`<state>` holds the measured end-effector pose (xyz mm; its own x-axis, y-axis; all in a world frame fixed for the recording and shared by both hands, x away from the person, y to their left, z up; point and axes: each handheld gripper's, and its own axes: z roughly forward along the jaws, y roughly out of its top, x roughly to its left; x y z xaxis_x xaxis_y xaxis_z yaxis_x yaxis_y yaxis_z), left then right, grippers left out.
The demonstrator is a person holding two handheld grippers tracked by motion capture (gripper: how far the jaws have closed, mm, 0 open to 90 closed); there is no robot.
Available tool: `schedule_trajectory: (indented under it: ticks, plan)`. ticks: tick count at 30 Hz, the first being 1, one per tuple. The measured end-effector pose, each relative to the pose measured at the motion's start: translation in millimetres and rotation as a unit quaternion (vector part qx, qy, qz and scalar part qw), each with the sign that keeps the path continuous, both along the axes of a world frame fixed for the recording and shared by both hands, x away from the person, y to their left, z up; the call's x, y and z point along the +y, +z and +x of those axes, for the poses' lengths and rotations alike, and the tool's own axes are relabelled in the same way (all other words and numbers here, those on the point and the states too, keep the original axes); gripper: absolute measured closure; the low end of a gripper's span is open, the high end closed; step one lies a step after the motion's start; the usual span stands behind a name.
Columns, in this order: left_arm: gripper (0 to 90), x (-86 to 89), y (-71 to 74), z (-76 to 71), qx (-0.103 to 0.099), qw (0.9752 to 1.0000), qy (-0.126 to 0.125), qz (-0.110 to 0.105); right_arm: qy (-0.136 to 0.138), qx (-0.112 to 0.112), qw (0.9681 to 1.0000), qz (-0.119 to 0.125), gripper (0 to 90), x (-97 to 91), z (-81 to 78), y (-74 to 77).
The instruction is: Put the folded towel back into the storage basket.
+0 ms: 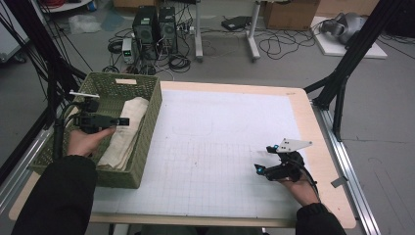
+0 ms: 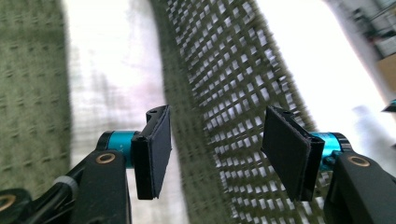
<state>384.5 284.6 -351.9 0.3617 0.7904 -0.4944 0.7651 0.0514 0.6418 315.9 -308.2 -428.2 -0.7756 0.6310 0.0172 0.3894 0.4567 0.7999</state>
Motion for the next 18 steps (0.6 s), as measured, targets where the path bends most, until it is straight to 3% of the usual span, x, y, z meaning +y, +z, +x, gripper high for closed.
schedule_trajectory:
  ticks: [4,7,9,14,18]
  plan:
    - [38.6,3.3,-0.2,0.5,-0.002,0.9987,-0.005,-0.05,0.001,0.001,1.0,0.0,12.9,-0.5,-0.6,0.3]
    - [38.7,3.6,0.3,-0.2,-0.008,0.9979,-0.012,-0.063,0.001,0.0,1.0,-0.001,12.8,-0.8,-1.1,0.6]
    - [39.0,3.9,-0.1,-0.8,-0.013,0.9963,-0.016,-0.083,0.001,-0.001,1.0,0.002,12.8,-1.1,-1.6,0.8]
    - [39.9,5.0,0.6,-2.6,-0.019,0.994,-0.028,-0.104,0.001,-0.002,1.0,0.001,12.8,-1.5,-1.6,1.0]
    - [39.9,5.2,4.1,-5.4,-0.023,0.9934,-0.031,-0.108,0.002,0.0,1.0,0.0,12.7,-0.9,-1.9,0.8]
